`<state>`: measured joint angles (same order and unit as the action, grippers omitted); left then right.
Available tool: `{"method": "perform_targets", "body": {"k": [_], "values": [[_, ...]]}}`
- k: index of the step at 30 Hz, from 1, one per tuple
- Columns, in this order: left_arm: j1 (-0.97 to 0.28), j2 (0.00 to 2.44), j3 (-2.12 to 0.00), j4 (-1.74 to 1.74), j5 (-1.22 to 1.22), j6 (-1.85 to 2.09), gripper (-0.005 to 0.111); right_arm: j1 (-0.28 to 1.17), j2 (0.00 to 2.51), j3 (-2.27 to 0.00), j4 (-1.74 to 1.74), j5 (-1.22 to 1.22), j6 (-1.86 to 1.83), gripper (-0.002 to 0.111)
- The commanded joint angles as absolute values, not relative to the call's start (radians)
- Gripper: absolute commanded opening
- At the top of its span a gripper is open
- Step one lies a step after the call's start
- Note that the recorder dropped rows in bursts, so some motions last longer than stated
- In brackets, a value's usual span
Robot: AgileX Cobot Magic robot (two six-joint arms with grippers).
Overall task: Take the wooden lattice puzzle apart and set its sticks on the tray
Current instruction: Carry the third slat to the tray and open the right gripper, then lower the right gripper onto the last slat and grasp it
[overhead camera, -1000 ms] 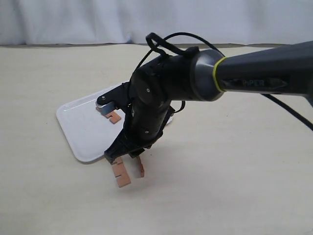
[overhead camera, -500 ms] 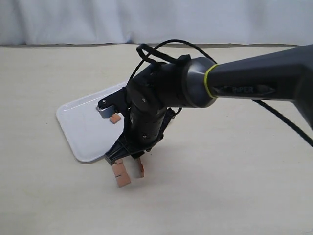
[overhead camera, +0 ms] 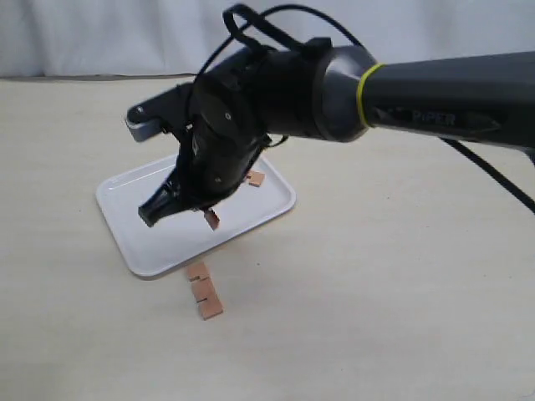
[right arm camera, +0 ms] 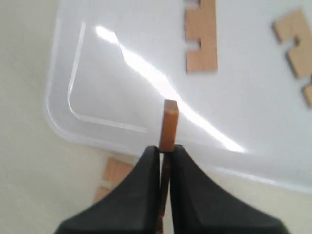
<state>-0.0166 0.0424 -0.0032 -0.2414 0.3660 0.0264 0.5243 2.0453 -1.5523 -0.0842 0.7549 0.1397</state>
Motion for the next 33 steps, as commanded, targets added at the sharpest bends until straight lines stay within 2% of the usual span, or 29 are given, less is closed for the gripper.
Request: {"method": "perform_targets", "body": {"k": [1, 8, 14, 16, 20, 23, 28, 33], "values": [[-0.025, 0.046, 0.000, -0.245, 0.364, 0.025, 0.000, 0.502, 2.079, -1.629, -0.265, 0.737, 0.238, 0.005], [-0.025, 0.046, 0.000, -0.245, 0.360, 0.025, 0.000, 0.489, 2.236, -1.629, -0.638, 0.694, 0.613, 0.005], [-0.025, 0.046, 0.000, -0.245, 0.360, 0.025, 0.000, 0.502, 2.226, -1.654, -0.580, 0.711, 0.594, 0.046], [-0.025, 0.046, 0.000, -0.245, 0.360, 0.025, 0.000, 0.515, 2.205, -1.666, -0.535, 0.719, 0.524, 0.055], [-0.025, 0.046, 0.000, -0.245, 0.360, 0.025, 0.000, 0.564, 2.111, -1.675, -0.513, 0.761, 0.481, 0.057], [-0.025, 0.046, 0.000, -0.245, 0.358, 0.025, 0.000, 0.599, 2.050, -1.675, -0.488, 0.892, 0.438, 0.057], [-0.025, 0.046, 0.000, -0.245, 0.359, 0.025, 0.000, 0.619, 2.036, -1.647, -0.137, 1.074, 0.238, 0.057], [-0.025, 0.046, 0.000, -0.245, 0.359, 0.025, 0.000, 0.714, 2.034, -1.525, -0.172, 1.017, 0.285, 0.057]]}}
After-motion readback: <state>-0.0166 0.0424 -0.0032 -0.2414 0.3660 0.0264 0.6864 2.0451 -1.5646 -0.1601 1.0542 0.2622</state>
